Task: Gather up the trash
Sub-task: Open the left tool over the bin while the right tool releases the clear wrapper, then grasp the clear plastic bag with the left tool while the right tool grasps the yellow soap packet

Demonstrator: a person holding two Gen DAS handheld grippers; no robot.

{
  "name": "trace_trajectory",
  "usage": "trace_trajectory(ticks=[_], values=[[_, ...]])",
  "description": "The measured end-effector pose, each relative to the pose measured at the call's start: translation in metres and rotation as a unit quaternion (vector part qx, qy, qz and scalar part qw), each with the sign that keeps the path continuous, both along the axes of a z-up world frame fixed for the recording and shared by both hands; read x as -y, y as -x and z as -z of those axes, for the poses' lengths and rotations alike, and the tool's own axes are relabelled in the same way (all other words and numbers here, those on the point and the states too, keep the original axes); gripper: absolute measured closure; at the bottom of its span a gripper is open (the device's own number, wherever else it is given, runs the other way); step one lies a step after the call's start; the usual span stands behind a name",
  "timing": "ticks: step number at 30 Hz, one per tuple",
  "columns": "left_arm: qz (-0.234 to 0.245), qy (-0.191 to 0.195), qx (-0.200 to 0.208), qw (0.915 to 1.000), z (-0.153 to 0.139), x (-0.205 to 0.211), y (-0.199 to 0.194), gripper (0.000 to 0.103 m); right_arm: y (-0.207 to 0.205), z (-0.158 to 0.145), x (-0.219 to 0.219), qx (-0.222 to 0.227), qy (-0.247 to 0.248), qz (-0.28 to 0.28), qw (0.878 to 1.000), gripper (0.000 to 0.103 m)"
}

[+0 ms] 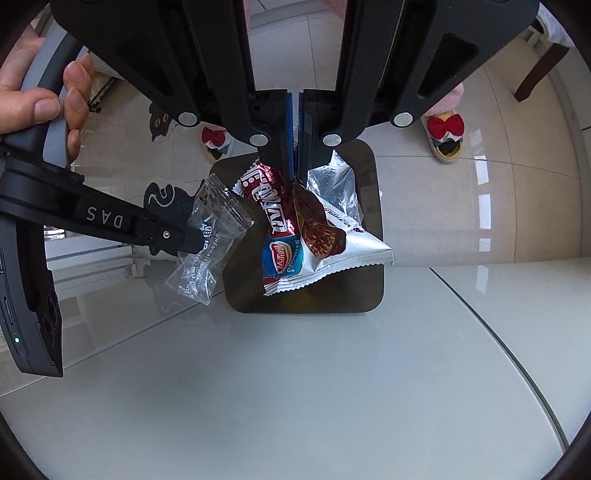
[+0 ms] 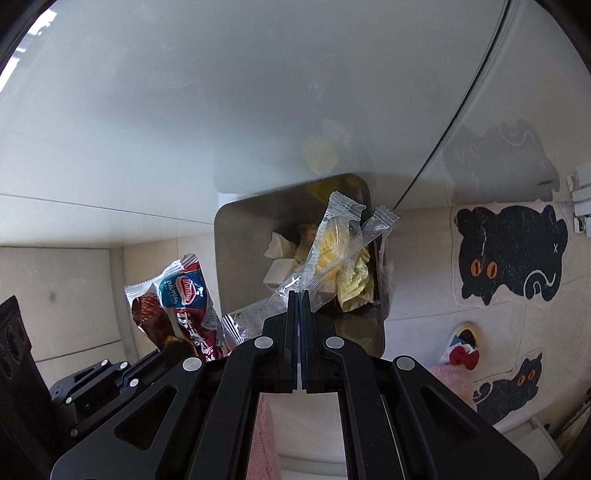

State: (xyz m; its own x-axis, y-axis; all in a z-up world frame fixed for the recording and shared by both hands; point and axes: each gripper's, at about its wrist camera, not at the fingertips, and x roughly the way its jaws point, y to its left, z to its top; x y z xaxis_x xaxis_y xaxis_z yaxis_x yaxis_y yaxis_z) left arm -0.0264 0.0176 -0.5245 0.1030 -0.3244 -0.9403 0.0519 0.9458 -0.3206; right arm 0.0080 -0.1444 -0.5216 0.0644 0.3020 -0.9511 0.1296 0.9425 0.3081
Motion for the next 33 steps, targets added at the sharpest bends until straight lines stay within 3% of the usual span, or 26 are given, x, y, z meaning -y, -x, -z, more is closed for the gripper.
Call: trace_trajectory(ticks=[11, 13, 15, 16, 17, 18, 19, 23, 26, 29, 33], values=[[0.001, 0.004, 0.003, 1.0, 0.013, 0.002, -0.002, 0.093, -0.01, 0.016, -0.002, -0.002, -0.025, 0.023, 0.999, 0.096], [-0.001, 0.004, 0.009, 0.9999, 0.01, 0.002, -0.003, 0.076, -0.012, 0.016, -0.001, -0.001, -0.026, 0.026, 0.999, 0.096], [-0.004, 0.002, 0.017, 0.9999, 0.004, 0.004, -0.003, 0.065, -0.014, 0.014, 0.002, -0.002, -0.024, 0.031, 0.999, 0.094], [-0.004, -0.001, 0.02, 0.9998, 0.002, 0.004, -0.004, 0.057, -0.014, 0.014, 0.004, -0.001, -0.022, 0.036, 0.999, 0.09], [-0.004, -0.002, 0.023, 0.9997, -0.001, 0.004, -0.005, 0.054, -0.015, 0.012, 0.006, 0.001, -0.027, 0.043, 0.999, 0.063], [-0.003, -0.005, 0.026, 0.9996, -0.003, 0.003, -0.005, 0.046, -0.015, 0.01, 0.009, 0.006, -0.032, 0.052, 0.998, 0.026], [-0.003, -0.008, 0.028, 0.9996, -0.006, 0.003, -0.006, 0.04, -0.014, 0.005, 0.012, 0.013, -0.034, 0.063, 0.997, 0.021], [-0.011, -0.009, 0.033, 0.9993, -0.03, -0.002, -0.007, 0.029, -0.015, -0.019, 0.018, 0.016, -0.04, 0.074, 0.996, 0.022], [-0.017, -0.009, 0.041, 0.999, -0.058, -0.008, -0.002, 0.023, -0.009, -0.053, 0.026, 0.03, -0.046, 0.076, 0.996, 0.014], [-0.02, -0.01, 0.067, 0.9975, -0.102, -0.011, 0.004, 0.018, 0.001, -0.1, 0.035, 0.053, -0.051, 0.068, 0.995, 0.006], [-0.02, -0.003, 0.126, 0.9918, -0.177, -0.012, 0.012, 0.01, 0.018, -0.17, 0.051, 0.084, -0.064, 0.071, 0.992, 0.003]])
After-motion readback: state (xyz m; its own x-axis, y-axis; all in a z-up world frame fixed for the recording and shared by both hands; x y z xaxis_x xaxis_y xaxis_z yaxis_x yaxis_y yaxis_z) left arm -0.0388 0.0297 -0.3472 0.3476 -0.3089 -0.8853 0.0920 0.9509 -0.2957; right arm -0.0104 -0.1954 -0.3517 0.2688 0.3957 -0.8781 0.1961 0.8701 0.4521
